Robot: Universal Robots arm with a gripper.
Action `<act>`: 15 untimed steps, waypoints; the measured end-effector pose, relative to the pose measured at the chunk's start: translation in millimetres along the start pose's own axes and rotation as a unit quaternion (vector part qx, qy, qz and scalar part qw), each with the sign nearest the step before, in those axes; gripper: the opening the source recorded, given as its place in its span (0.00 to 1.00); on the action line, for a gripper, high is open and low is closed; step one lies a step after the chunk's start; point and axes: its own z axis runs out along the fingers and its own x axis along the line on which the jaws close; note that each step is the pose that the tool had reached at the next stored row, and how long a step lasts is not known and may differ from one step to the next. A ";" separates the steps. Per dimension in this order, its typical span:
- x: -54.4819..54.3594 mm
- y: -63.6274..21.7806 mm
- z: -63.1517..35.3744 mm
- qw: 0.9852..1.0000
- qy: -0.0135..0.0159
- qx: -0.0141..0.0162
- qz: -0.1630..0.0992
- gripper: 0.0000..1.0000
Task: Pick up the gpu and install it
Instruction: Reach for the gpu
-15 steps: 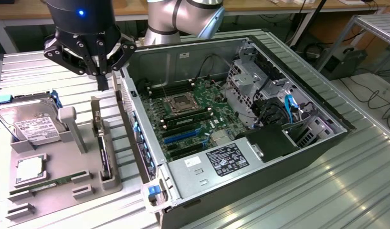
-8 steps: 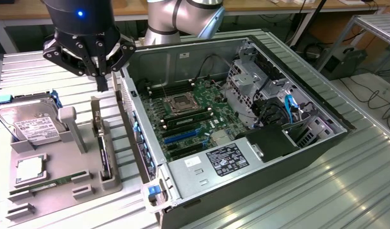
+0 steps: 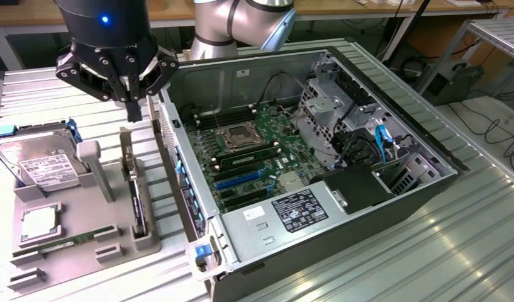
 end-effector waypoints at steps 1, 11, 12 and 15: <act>0.1 -0.2 0.0 1.000 0.000 0.000 0.000 0.11; 2.3 -3.8 0.1 1.000 0.000 0.000 0.000 0.11; 2.4 -4.5 0.2 1.000 0.000 0.000 0.000 0.11; 2.5 -6.4 0.2 1.000 0.000 0.000 0.000 0.11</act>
